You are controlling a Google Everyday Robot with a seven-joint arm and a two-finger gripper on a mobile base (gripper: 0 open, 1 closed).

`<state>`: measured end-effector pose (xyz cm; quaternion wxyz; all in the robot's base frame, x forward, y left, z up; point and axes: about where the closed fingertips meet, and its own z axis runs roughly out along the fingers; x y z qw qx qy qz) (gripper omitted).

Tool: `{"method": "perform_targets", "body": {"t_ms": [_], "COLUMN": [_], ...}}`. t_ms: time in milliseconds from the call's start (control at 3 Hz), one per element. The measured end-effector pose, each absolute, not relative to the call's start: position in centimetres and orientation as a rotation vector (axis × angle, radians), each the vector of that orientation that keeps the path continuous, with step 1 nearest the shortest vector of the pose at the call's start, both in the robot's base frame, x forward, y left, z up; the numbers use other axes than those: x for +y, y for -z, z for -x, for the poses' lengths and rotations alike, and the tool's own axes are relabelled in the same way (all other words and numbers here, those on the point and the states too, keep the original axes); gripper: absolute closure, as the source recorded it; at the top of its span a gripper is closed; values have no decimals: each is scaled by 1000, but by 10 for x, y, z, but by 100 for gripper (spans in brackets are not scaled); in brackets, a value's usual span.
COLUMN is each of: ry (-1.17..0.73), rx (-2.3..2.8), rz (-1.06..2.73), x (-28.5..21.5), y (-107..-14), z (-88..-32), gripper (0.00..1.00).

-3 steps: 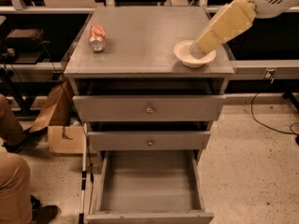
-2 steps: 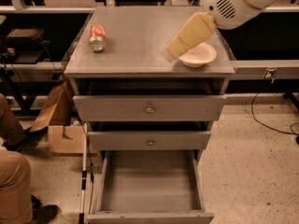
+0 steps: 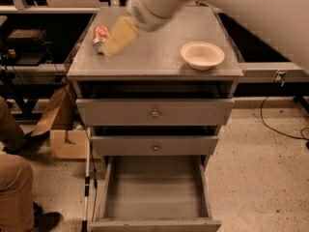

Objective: Place coke can into bottom drawer

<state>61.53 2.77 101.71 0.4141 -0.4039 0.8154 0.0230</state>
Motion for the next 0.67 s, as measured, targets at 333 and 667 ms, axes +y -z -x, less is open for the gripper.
{"method": "perform_targets", "body": {"t_ms": [333,667], "ry": [-103,-103], "rx": [2053,2053], "rz": [959,959], "x": [67,68], "y": [-1023,-1023], "z": [-626,-626], "gripper": [0,0]}}
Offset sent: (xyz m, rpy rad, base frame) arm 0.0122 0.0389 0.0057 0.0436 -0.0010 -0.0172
